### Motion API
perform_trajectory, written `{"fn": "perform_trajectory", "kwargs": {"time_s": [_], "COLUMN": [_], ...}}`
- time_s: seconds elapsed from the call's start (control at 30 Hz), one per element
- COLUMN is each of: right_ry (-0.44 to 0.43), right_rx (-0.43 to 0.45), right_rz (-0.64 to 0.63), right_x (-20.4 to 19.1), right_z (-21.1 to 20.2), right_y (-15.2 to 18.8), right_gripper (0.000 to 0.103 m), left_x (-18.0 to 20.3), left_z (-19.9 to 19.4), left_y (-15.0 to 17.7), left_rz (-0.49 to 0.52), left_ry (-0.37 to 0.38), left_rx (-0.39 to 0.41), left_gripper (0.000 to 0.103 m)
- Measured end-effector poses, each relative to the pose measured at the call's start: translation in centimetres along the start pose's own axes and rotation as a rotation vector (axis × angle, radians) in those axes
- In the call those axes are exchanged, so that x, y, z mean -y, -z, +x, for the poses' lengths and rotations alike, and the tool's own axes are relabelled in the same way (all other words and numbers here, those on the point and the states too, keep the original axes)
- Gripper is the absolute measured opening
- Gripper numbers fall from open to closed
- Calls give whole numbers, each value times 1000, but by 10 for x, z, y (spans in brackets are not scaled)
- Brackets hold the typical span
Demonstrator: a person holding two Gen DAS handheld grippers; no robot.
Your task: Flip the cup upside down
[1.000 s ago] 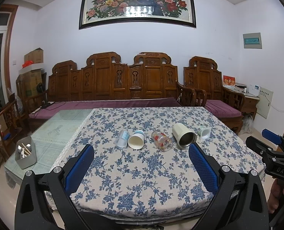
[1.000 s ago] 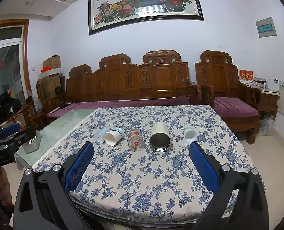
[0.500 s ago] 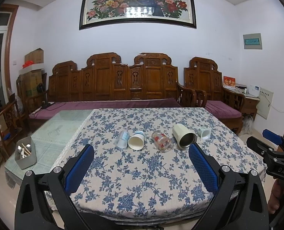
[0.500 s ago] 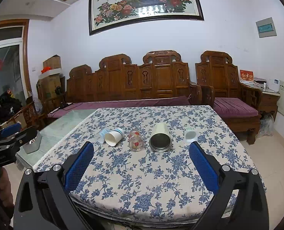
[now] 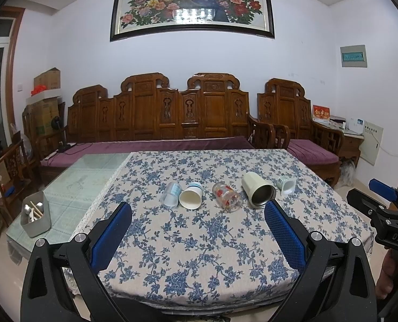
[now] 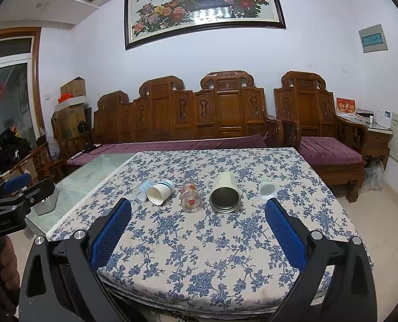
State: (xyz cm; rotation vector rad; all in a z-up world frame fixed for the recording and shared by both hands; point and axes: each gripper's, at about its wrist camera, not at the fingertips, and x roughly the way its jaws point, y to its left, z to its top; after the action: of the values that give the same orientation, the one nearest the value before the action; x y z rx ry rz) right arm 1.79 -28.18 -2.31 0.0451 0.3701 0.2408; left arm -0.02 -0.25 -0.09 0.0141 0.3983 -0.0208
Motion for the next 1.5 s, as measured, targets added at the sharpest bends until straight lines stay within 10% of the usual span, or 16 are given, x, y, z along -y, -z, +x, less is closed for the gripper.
{"fn": "perform_trajectory", "kwargs": {"time_s": [0.8,1.5], "right_ry": [-23,75], "right_rx": [-56,-263], "right_rz": [13,-29], "right_x": [7,98], "right_z": [20,181], "right_y": [8,-3], "right_gripper": [101,95], "left_x": [2,19], "left_z": [33,167], "left_y": [1,9], "left_rz": [29,117], "left_ry": [54,148], "left_rx": [-96,-346], "left_gripper": [95,95]}}
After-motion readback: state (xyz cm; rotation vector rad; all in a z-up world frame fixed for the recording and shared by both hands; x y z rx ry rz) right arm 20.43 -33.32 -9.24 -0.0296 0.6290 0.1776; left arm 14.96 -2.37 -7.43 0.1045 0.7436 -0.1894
